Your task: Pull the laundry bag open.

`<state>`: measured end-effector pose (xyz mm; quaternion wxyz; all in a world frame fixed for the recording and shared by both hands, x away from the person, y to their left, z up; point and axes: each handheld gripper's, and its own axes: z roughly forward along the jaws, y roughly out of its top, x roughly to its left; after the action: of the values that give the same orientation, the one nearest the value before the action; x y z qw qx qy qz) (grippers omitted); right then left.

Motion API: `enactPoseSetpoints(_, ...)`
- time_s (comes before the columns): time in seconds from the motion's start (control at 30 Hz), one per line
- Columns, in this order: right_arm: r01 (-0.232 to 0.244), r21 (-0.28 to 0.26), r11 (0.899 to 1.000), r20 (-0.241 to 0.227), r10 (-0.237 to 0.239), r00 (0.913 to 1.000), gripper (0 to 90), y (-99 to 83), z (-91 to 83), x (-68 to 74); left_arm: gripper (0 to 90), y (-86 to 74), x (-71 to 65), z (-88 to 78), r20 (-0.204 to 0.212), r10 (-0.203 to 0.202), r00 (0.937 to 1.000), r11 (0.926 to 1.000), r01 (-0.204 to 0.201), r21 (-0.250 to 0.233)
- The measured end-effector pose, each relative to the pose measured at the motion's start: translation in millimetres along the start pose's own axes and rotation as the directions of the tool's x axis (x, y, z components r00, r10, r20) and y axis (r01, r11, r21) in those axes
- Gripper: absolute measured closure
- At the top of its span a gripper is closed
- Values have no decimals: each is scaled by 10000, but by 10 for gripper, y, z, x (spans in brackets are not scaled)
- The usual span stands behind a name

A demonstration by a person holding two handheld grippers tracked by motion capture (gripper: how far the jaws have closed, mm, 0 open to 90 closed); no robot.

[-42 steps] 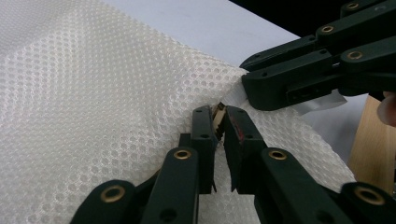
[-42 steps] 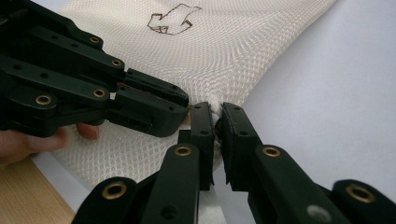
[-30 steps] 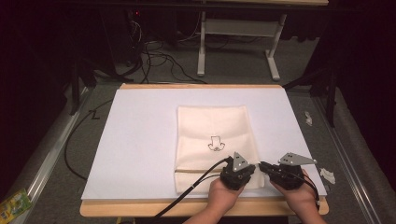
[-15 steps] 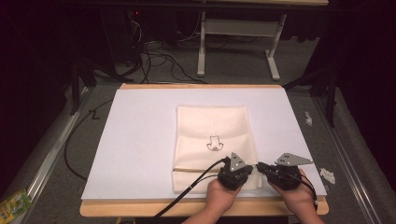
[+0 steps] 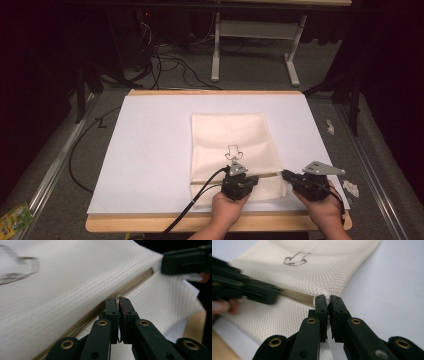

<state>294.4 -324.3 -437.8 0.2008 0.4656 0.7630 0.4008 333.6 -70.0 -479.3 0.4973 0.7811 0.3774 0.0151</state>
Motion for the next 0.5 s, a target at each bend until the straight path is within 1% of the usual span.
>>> enactPoseSetpoints(0.03, -181, -65, 9998, 58, 181, 9998, 866, -20, -25, -68, 878, -5, 28, -33, -157, 144, 9998, 9998, -142, 134)
enactPoseSetpoints(0.07, -352, -62, 9994, 72, 352, 9994, 865, -40, -40, -118, 878, -15, 66, -70, -255, 153, 9996, 9996, -147, 235)
enactPoseSetpoints(0.1, -352, -62, 9994, 72, 352, 9994, 865, -40, -40, -118, 877, -15, 66, -70, -255, 153, 9996, 9996, -147, 235)
enactPoseSetpoints(0.13, -494, -115, 9987, 193, 496, 9986, 864, -59, -60, -179, 877, -35, 160, -162, -544, 242, 9982, 9987, -216, 464)
enactPoseSetpoints(0.2, -509, -185, 9985, 328, 514, 9981, 863, -58, -78, -207, 877, -61, 281, -288, -911, 256, 9955, 9977, -197, 648)
enactPoseSetpoints(0.23, -480, -188, 9987, 375, 486, 9981, 863, -59, -81, -220, 877, -61, 281, -288, -911, 256, 9955, 9977, -197, 648)
enactPoseSetpoints(0.27, -561, -171, 9983, 397, 568, 9976, 863, -67, -86, -235, 877, -96, 415, -458, -1308, 245, 9911, 9967, -140, 805)
enactPoseSetpoints(0.33, -642, -127, 9979, 438, 647, 9969, 862, -82, -90, -264, 876, -127, 548, -659, -1679, 193, 9856, 9961, -46, 879)
enactPoseSetpoints(0.43, -720, -163, 9973, 541, 727, 9959, 862, -98, -103, -307, 876, -149, 718, -966, -2107, 72, 9775, 9963, 111, 855)
enactPoseSetpoints(0.5, -755, -178, 9970, 654, 765, 9949, 862, -102, -113, -339, 876, -174, 813, -1134, -2238, 98, 9746, 9973, 68, 734)
